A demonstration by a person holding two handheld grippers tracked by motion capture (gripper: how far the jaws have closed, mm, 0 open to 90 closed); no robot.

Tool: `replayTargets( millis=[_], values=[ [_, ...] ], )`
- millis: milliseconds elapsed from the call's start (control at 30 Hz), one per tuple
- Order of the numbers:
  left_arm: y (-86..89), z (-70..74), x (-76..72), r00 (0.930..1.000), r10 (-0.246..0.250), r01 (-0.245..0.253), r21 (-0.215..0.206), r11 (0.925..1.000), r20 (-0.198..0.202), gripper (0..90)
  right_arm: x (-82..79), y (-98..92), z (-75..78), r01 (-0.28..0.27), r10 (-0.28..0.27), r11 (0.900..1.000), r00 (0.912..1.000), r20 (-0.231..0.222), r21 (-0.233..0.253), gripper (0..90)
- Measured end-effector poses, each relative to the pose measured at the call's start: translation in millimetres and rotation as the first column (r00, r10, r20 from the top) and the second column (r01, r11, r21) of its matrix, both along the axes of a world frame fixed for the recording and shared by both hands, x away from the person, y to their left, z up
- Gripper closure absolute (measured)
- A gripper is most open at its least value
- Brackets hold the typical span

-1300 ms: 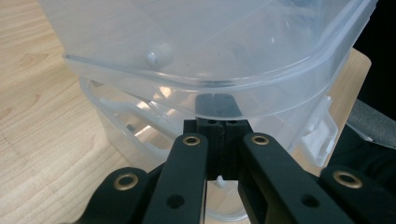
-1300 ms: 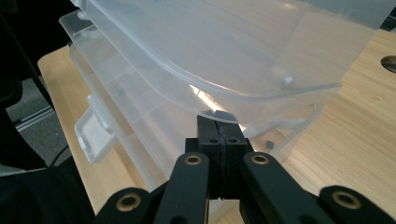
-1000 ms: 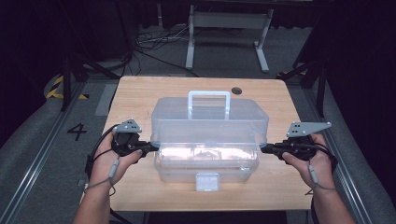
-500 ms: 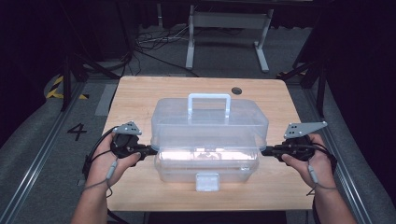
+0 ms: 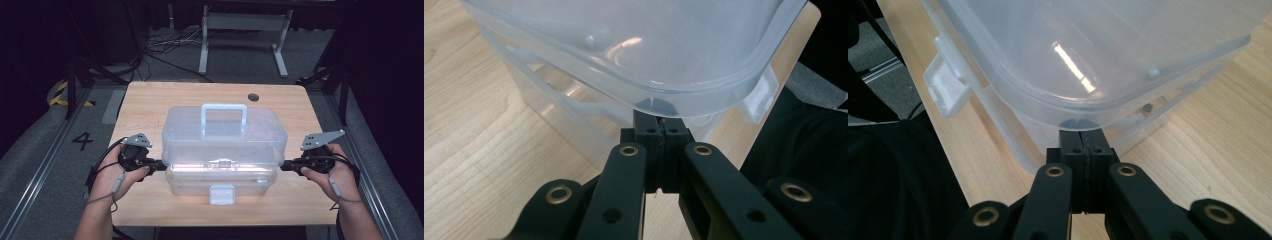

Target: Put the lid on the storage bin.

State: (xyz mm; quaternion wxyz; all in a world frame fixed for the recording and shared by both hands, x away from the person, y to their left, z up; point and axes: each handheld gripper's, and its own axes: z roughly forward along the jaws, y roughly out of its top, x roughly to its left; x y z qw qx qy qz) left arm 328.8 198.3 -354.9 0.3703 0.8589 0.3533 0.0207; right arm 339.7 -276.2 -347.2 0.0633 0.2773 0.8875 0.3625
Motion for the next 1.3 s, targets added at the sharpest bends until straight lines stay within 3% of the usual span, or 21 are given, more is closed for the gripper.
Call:
replayTargets(
  millis=[633,1300],
  values=[
    [-0.1,-3.7,-1.3,0.9978,-0.032,0.034,0.046,0.9984,-0.059,90.0,0.3,2.6,-4.0,-0.026,0.023,0.998,0.9986,-0.046,-0.065,90.0],
    [-2.4,-10.0,-2.4,0.9915,-0.069,0.082,0.115,0.9900,-0.110,90.0,0.2,10.9,-12.6,-0.075,0.059,0.984,0.9930,-0.103,-0.161,90.0]
  ],
)
